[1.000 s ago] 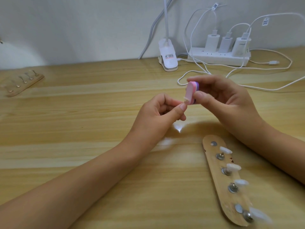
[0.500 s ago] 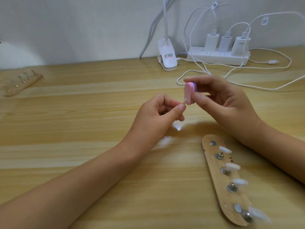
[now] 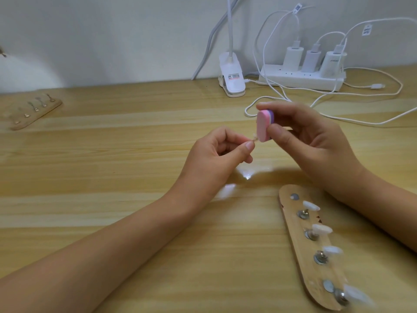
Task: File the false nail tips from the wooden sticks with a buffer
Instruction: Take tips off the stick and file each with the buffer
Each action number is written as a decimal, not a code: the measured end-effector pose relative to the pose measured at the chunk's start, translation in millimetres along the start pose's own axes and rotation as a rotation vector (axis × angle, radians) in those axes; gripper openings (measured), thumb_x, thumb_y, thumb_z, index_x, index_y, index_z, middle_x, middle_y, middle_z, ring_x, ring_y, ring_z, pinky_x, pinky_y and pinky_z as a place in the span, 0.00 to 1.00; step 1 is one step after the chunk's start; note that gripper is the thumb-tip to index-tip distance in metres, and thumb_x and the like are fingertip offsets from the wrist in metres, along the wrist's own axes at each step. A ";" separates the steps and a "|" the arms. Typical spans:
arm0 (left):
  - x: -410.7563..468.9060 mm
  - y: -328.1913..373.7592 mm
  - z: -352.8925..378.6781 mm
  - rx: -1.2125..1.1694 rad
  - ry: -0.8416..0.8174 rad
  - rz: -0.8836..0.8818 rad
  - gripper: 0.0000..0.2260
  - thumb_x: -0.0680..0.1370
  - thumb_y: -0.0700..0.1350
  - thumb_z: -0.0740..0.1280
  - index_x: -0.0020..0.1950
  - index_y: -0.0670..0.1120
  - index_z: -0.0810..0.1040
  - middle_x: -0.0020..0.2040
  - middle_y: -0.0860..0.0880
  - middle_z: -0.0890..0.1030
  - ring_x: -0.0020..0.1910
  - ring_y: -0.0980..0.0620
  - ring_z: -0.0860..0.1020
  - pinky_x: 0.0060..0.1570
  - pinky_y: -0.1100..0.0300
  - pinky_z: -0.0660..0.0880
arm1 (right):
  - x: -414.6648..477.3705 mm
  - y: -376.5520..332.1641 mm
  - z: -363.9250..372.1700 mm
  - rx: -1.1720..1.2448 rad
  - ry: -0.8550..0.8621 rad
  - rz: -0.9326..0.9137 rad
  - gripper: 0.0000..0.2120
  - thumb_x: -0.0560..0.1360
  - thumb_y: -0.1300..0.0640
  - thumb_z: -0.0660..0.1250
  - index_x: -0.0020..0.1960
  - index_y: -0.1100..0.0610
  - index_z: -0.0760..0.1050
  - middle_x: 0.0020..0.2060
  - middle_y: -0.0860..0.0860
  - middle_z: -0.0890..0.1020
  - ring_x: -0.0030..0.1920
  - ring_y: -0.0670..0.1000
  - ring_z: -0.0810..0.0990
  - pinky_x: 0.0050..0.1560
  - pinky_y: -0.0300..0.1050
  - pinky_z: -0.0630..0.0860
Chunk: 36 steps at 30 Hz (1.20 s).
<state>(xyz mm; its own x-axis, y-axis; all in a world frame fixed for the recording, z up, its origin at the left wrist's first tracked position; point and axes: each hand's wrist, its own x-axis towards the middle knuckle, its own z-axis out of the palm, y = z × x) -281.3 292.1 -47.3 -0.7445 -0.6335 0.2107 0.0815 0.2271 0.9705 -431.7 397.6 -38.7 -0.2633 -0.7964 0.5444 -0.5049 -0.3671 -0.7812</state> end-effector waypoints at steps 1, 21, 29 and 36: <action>-0.2 0.5 0.0 0.002 0.000 0.000 0.03 0.77 0.43 0.70 0.44 0.49 0.79 0.35 0.53 0.83 0.38 0.59 0.79 0.42 0.66 0.73 | 0.0 0.9 -0.4 -0.011 -0.021 0.015 0.14 0.78 0.64 0.65 0.64 0.59 0.74 0.52 0.59 0.79 0.50 0.51 0.81 0.57 0.45 0.77; -0.4 2.7 2.7 0.020 -0.030 0.009 0.03 0.78 0.42 0.68 0.47 0.49 0.80 0.36 0.54 0.82 0.40 0.56 0.79 0.46 0.57 0.73 | -2.7 -4.0 -1.8 -0.131 -0.076 0.015 0.15 0.78 0.68 0.64 0.63 0.58 0.78 0.53 0.57 0.79 0.58 0.53 0.77 0.62 0.43 0.72; 0.2 2.3 0.9 -0.011 -0.025 0.020 0.02 0.78 0.42 0.68 0.48 0.47 0.81 0.35 0.53 0.82 0.39 0.58 0.79 0.45 0.65 0.74 | 0.0 -0.2 0.0 -0.221 -0.007 0.026 0.14 0.78 0.66 0.68 0.61 0.56 0.80 0.52 0.55 0.80 0.55 0.53 0.77 0.59 0.39 0.71; 1.7 0.3 0.9 -0.036 -0.034 0.032 0.05 0.78 0.41 0.69 0.43 0.50 0.78 0.35 0.53 0.83 0.39 0.58 0.79 0.43 0.68 0.74 | -0.3 -4.2 -2.5 0.089 0.087 0.066 0.11 0.76 0.57 0.69 0.58 0.55 0.78 0.49 0.51 0.81 0.50 0.49 0.80 0.56 0.49 0.76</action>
<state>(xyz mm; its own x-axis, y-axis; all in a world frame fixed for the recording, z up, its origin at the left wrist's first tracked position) -283.1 291.7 -46.8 -0.7635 -0.6003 0.2381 0.1288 0.2198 0.9670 -431.6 400.6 -34.9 -0.3658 -0.7769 0.5125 -0.4105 -0.3596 -0.8380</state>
